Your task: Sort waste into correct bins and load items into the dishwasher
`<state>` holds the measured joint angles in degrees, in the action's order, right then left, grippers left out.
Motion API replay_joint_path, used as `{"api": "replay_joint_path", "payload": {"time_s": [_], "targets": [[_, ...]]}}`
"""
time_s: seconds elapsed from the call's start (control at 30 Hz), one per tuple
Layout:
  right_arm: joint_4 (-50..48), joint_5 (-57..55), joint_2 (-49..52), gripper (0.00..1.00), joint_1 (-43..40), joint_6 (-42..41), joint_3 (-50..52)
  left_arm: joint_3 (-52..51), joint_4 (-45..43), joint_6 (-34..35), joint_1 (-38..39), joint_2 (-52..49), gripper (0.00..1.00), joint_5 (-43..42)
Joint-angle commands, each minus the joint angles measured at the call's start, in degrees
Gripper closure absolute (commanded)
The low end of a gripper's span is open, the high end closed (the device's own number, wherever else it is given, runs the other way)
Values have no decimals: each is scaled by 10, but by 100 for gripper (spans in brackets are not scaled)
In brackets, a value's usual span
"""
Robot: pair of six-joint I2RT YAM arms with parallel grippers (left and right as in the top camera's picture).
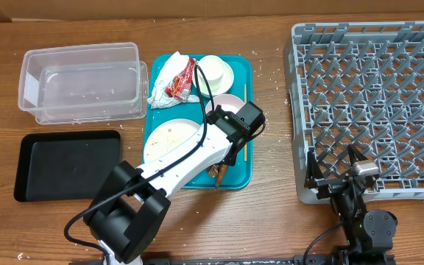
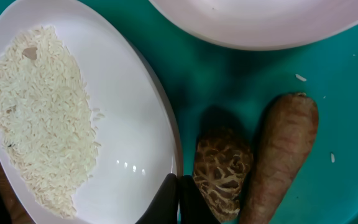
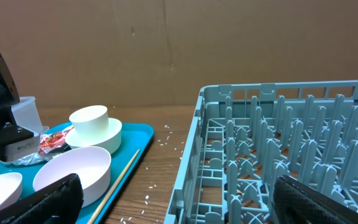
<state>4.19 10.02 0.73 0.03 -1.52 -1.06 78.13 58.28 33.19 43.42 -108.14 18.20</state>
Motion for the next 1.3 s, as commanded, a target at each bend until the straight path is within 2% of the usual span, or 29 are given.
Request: {"api": "replay_joint_path", "payload": {"time_s": [0.0, 0.37, 0.63, 0.97, 1.03, 1.27], "targets": [[-2, -5, -6, 0, -2, -2, 6, -12, -3, 15, -4, -5, 96, -2], [-2, -5, -5, 0, -2, -2, 6, -48, 0, 14, -4, -5, 94, -59], [-2, -5, -6, 0, -2, -2, 6, -48, -1, 10, -4, -5, 68, -63], [-2, -5, -5, 0, -2, -2, 6, -48, 37, -33, -4, -5, 65, -63], [-2, -5, -5, 0, -2, -1, 6, -49, 39, -50, -3, -5, 61, -63], [-2, -5, -5, 0, -2, -2, 6, -84, -4, -60, -6, -5, 59, -61]]}}
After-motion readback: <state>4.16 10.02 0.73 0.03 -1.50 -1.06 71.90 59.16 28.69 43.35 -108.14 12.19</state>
